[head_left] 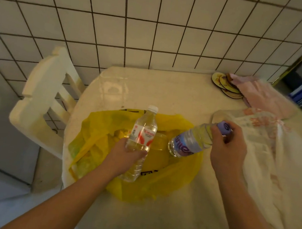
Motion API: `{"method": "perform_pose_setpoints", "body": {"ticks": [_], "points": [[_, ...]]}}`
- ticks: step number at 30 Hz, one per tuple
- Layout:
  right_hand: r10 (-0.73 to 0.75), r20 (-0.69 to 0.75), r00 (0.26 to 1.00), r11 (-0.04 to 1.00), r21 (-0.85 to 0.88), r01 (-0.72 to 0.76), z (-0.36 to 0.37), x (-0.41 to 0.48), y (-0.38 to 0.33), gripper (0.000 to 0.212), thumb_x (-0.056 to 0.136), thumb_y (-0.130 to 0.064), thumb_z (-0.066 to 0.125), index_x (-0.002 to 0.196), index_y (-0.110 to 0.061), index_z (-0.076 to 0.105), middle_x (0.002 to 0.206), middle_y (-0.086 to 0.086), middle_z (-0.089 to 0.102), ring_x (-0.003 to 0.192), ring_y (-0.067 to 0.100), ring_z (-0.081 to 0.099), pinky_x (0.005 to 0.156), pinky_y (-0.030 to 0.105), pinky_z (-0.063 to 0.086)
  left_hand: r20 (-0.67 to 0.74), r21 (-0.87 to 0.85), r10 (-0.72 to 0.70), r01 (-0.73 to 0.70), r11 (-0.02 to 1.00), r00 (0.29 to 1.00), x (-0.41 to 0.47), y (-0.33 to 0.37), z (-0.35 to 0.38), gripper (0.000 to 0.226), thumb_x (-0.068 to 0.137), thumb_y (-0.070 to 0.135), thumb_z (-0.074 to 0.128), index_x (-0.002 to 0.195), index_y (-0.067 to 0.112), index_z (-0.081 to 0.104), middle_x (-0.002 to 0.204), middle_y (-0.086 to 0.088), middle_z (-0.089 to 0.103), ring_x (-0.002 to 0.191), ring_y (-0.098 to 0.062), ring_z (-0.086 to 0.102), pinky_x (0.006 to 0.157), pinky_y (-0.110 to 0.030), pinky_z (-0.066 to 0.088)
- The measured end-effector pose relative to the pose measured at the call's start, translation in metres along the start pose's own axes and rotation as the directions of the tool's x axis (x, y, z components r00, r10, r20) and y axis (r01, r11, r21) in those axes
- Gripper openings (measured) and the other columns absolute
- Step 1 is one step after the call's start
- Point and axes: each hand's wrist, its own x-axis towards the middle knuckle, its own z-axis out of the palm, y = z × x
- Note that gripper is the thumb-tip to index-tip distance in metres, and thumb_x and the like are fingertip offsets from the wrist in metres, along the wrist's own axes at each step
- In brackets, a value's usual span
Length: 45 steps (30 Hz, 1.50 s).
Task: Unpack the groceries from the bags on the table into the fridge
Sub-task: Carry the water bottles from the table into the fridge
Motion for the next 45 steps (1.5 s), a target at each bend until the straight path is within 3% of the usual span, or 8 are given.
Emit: {"method": "perform_pose_setpoints", "body": {"ticks": [7, 12, 17, 24, 28, 32, 37, 45], "points": [[-0.154, 0.120, 0.981, 0.984, 0.104, 0.141, -0.006, -0.020, -0.012, 0.022, 0.087, -0.026, 0.065, 0.099, -0.043, 0.059, 0.090, 0.018, 0.066, 0.073, 0.036, 0.058, 0.065, 0.047, 0.047, -0.070, -0.092, 0.114, -0.120, 0.988, 0.991, -0.039, 0.005, -0.015, 0.043, 0.081, 0.027, 0.081, 0.121, 0.026, 0.063, 0.110, 0.010, 0.071, 0.100, -0.010, 0.068, 0.082, -0.031, 0.055], [-0.232, 0.217, 0.948, 0.966, 0.167, 0.198, -0.010, -0.033, -0.016, 0.030, 0.088, -0.035, 0.061, 0.117, -0.030, 0.061, 0.111, 0.000, 0.071, 0.104, 0.020, 0.066, 0.088, 0.046, 0.054, -0.146, -0.168, 0.168, -0.191, 0.967, 0.975, -0.076, 0.009, -0.018, 0.040, 0.082, 0.018, 0.079, 0.117, 0.026, 0.061, 0.103, 0.014, 0.071, 0.087, 0.007, 0.067, 0.067, -0.011, 0.052], [-0.266, 0.333, 0.905, 0.943, 0.283, 0.173, -0.018, -0.049, -0.020, 0.031, 0.093, -0.022, 0.062, 0.117, -0.042, 0.057, 0.115, -0.002, 0.071, 0.111, 0.014, 0.066, 0.096, 0.048, 0.053, -0.257, -0.177, 0.203, -0.253, 0.951, 0.945, -0.112, 0.011, -0.018, 0.047, 0.078, 0.023, 0.083, 0.120, 0.024, 0.063, 0.109, 0.009, 0.073, 0.100, -0.007, 0.069, 0.085, -0.028, 0.056], [-0.346, 0.429, 0.834, 0.913, 0.359, 0.194, -0.052, -0.081, -0.033, 0.034, 0.095, -0.014, 0.064, 0.124, -0.030, 0.058, 0.118, -0.005, 0.068, 0.111, 0.005, 0.064, 0.096, 0.028, 0.051, -0.410, -0.186, 0.221, -0.319, 0.929, 0.885, -0.188, 0.009, 0.000, 0.047, 0.082, 0.013, 0.080, 0.124, 0.021, 0.061, 0.113, 0.007, 0.073, 0.101, -0.006, 0.069, 0.085, -0.022, 0.057], [-0.388, 0.523, 0.759, 0.891, 0.422, 0.164, -0.069, -0.116, -0.034, 0.034, 0.093, -0.013, 0.067, 0.123, -0.028, 0.059, 0.116, -0.003, 0.068, 0.108, 0.011, 0.065, 0.094, 0.030, 0.051, -0.504, -0.170, 0.160, -0.279, 0.945, 0.848, -0.243, -0.012, 0.015, 0.042, 0.082, 0.013, 0.079, 0.114, 0.032, 0.059, 0.106, 0.015, 0.070, 0.096, 0.001, 0.068, 0.077, -0.013, 0.053], [-0.406, 0.621, 0.671, 0.883, 0.455, 0.113, -0.078, -0.156, -0.032, 0.035, 0.092, -0.015, 0.069, 0.124, -0.027, 0.061, 0.122, -0.002, 0.066, 0.114, 0.014, 0.063, 0.098, 0.035, 0.052, -0.563, -0.185, 0.078, -0.218, 0.958, 0.823, -0.295, -0.041, 0.020, 0.044, 0.080, 0.016, 0.081, 0.116, 0.030, 0.059, 0.112, 0.007, 0.071, 0.101, -0.006, 0.069, 0.086, -0.025, 0.055], [-0.422, 0.726, 0.543, 0.879, 0.474, 0.049, -0.085, -0.210, -0.044, 0.039, 0.091, -0.011, 0.069, 0.121, -0.034, 0.060, 0.119, -0.004, 0.067, 0.112, 0.010, 0.064, 0.090, 0.018, 0.051, -0.647, -0.218, -0.007, -0.176, 0.960, 0.763, -0.358, -0.070, 0.019, 0.046, 0.081, 0.017, 0.080, 0.115, 0.037, 0.055, 0.111, 0.012, 0.069, 0.097, 0.003, 0.067, 0.076, -0.016, 0.054], [-0.478, 0.827, 0.296, 0.873, 0.483, 0.062, -0.071, -0.328, -0.072, 0.038, 0.092, -0.016, 0.068, 0.129, -0.026, 0.060, 0.124, -0.005, 0.065, 0.114, 0.014, 0.061, 0.098, 0.045, 0.053, -0.776, -0.271, -0.115, -0.163, 0.949, 0.620, -0.469, -0.131, -0.018, 0.044, 0.080, 0.015, 0.081, 0.110, 0.036, 0.057, 0.108, 0.011, 0.069, 0.095, 0.004, 0.067, 0.077, -0.016, 0.052]]}}
